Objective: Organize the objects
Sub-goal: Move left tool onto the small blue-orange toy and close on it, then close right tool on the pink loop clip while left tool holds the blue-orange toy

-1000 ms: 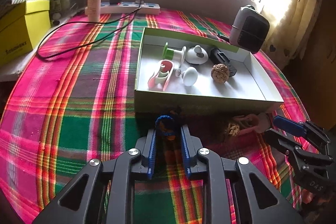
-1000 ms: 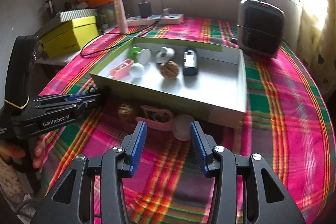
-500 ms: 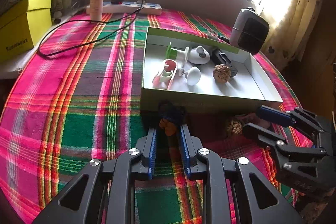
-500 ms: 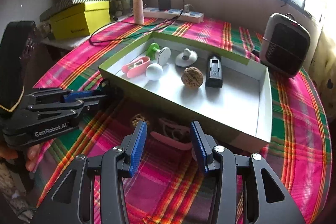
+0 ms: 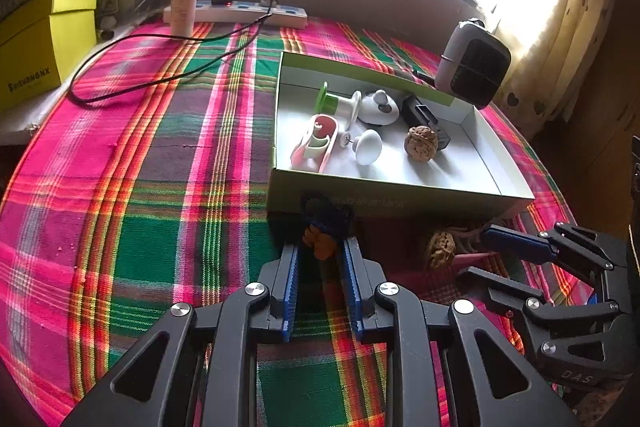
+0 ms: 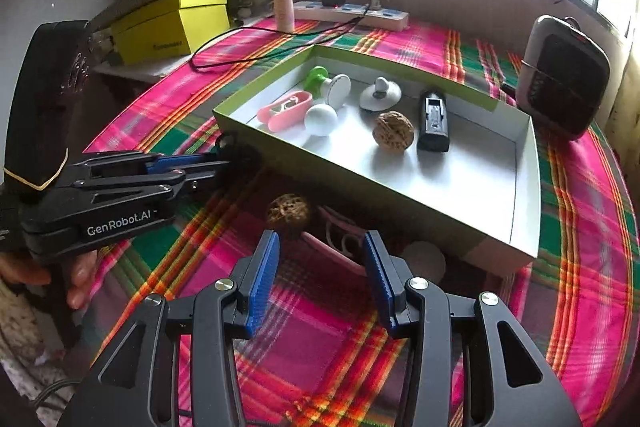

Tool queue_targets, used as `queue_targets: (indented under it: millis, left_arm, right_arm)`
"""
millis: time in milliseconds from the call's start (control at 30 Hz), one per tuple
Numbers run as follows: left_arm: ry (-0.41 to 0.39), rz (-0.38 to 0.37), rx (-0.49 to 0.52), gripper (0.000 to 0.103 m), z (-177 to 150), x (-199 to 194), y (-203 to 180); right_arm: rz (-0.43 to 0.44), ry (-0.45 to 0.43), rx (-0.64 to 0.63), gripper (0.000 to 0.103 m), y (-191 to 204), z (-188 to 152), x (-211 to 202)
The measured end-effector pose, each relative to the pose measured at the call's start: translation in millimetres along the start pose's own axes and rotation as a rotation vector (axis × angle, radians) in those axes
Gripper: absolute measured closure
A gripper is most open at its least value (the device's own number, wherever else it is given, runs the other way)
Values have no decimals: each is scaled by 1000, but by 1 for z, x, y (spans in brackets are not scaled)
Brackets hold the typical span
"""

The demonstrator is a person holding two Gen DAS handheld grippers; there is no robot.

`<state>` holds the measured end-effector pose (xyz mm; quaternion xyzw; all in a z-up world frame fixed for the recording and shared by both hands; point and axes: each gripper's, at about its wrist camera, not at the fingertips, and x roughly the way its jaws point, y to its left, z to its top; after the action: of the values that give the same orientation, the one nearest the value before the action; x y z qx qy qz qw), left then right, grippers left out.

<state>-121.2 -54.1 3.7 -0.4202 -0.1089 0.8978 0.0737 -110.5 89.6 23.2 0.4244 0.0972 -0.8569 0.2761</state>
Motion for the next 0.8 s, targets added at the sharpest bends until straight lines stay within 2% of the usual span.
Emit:
queue_targets:
  millis: [100, 133, 233, 267, 467, 700, 800]
  left_arm:
    - [0, -1, 0, 83, 0, 0, 0]
    - [0, -1, 0, 83, 0, 0, 0]
    - [0, -2, -1, 83, 0, 0, 1]
    - [0, -2, -1, 83, 0, 0, 1]
    - [-1, -4, -2, 83, 0, 0, 1]
    - [0, -4, -2, 83, 1, 0, 1]
    - [0, -4, -2, 83, 1, 0, 1]
  right_arm:
    - [159, -14, 93, 58, -9, 2, -7]
    - [172, -18, 110, 58, -10, 2, -9]
    - [15, -25, 64, 58, -6, 3, -10]
    - [-3, -23, 51, 58, -6, 3, -9]
    - [-31, -7, -12, 58, -4, 6, 0]
    - [-18, 50, -55, 58, -6, 5, 13]
    - [15, 51, -57, 58, -4, 2, 9]
